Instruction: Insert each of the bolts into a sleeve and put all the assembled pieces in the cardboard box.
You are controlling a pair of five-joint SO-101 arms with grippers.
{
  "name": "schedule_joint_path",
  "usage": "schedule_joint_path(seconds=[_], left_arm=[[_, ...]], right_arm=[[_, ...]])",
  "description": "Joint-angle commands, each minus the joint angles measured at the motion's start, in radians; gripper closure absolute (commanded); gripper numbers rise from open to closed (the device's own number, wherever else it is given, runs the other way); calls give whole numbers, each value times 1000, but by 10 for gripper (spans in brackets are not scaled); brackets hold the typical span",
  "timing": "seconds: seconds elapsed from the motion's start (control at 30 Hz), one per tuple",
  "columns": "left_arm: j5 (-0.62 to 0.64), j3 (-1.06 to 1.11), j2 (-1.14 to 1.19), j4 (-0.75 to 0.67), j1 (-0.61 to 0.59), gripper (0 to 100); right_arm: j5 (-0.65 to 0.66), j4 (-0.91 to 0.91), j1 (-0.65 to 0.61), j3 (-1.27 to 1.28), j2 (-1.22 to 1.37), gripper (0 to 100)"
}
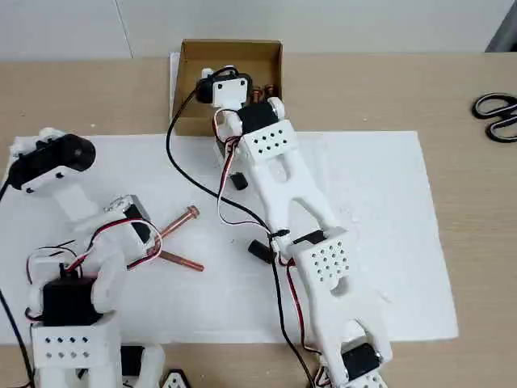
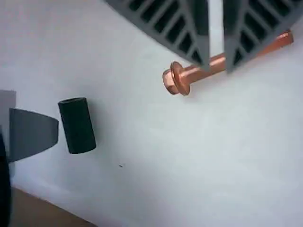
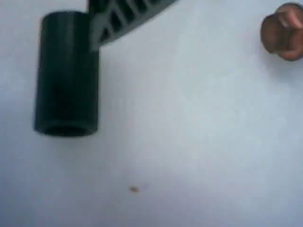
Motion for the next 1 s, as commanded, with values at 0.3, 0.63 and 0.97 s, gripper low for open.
schedule_joint_path(seconds=[0.3, 0.63, 0.97], left_arm=[[-2, -1, -8, -12, -3, 994], [-2, 31, -8, -14, -5, 994], [-2, 28, -9, -14, -5, 994]], right_arm=[[14, -47, 1, -2, -5, 812], [14, -56, -58, -2, 19, 812], [9, -64, -56, -6, 77, 812]])
